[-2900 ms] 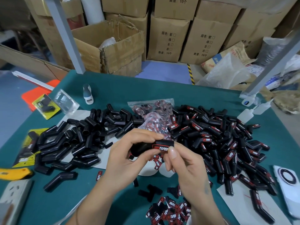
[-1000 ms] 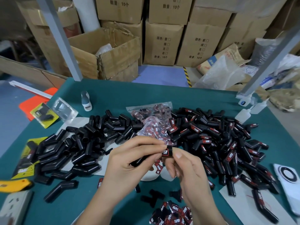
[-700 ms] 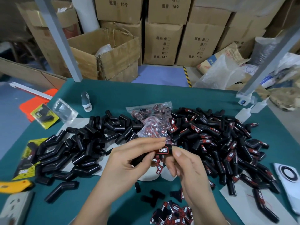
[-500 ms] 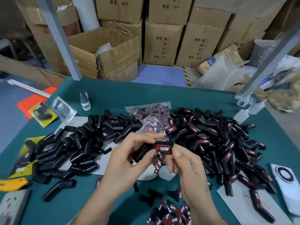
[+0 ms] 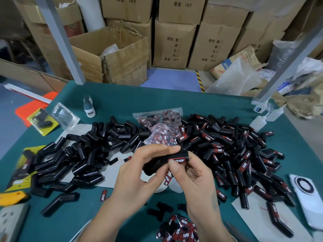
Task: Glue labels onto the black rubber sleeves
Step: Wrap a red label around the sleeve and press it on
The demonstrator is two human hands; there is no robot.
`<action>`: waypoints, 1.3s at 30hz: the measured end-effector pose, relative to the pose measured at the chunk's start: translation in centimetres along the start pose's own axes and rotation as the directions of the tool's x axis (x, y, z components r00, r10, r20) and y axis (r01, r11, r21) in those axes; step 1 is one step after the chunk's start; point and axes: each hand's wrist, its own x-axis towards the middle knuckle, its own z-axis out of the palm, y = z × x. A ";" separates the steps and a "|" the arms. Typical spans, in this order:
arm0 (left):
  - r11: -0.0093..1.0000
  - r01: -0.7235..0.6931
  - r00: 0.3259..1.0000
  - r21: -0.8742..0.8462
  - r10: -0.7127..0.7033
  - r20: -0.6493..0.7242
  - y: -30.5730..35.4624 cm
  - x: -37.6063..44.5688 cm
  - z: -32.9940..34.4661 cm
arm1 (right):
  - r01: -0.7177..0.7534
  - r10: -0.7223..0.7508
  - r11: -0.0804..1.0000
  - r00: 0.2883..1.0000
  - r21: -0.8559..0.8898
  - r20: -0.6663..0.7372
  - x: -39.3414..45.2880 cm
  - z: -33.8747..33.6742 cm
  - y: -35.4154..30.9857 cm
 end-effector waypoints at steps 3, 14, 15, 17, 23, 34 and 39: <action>1.000 0.000 1.000 -0.011 0.000 -0.001 0.1 0.0 -0.2 | 0.032 -0.032 0.999 0.999 0.001 -0.007 0.3 -0.1 -0.3; 0.952 0.214 0.975 -0.218 -0.221 -0.010 0.4 0.0 0.1 | 0.079 -0.079 0.993 0.997 -0.083 0.004 0.3 -0.3 -0.7; 0.939 0.238 0.967 -0.249 -0.254 -0.032 0.5 0.0 0.2 | 0.098 -0.098 0.990 0.995 -0.102 0.011 0.3 -0.1 -0.7; 0.910 0.289 0.946 -0.298 -0.319 -0.054 0.5 0.1 0.4 | 0.108 -0.108 0.986 0.994 -0.129 0.010 0.3 0.1 -0.7; 0.872 0.325 0.933 -0.365 -0.359 -0.027 0.3 0.1 0.4 | 0.126 -0.122 0.982 0.992 -0.139 0.036 0.3 0.1 -0.7; 0.870 0.336 0.937 -0.361 -0.349 0.032 0.4 0.6 -0.1 | 0.112 -0.105 0.981 0.993 -0.161 0.050 0.7 0.0 0.4; 0.867 0.341 0.939 -0.363 -0.332 0.087 0.5 0.7 -0.8 | 0.145 -0.127 0.969 0.987 -0.201 0.096 0.4 0.0 0.2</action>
